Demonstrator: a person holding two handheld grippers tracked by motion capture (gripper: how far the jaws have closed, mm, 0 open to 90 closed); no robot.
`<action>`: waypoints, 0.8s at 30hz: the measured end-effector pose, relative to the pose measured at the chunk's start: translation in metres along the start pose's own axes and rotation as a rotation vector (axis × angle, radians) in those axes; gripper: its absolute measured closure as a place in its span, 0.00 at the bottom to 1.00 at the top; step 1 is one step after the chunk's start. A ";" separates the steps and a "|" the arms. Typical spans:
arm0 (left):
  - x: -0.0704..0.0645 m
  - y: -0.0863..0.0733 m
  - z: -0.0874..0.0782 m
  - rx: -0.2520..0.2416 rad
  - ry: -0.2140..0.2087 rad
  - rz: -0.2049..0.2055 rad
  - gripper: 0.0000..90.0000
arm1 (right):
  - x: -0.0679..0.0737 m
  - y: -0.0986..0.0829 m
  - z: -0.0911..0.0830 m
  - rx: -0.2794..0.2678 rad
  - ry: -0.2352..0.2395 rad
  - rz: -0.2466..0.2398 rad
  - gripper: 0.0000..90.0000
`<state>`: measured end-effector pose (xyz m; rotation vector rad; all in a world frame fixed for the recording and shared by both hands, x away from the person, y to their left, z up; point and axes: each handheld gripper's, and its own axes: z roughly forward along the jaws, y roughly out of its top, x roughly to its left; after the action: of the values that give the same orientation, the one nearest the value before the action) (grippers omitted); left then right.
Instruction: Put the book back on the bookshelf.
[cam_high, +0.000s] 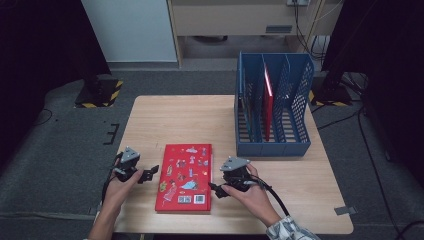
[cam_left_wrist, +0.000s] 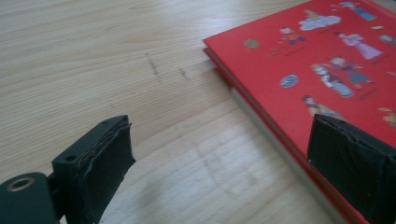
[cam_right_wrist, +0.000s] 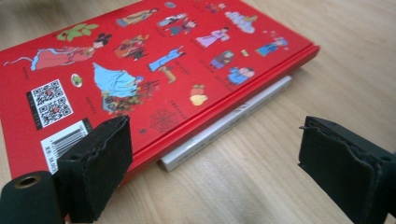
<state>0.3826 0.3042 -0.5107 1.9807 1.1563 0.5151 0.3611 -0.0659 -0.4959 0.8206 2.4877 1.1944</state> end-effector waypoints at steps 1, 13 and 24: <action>-0.002 0.001 -0.001 0.005 -0.008 0.013 0.07 | 0.001 0.000 0.001 0.002 0.002 0.000 0.12; -0.029 0.013 0.013 0.019 -0.095 0.033 0.05 | 0.013 -0.001 0.016 0.043 0.067 0.031 0.10; -0.033 0.013 0.025 0.054 -0.095 0.064 0.05 | 0.017 -0.006 0.021 0.073 0.105 0.025 0.09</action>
<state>0.3890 0.2614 -0.5146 2.0707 1.0618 0.4219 0.3545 -0.0451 -0.5141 0.8302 2.6265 1.1902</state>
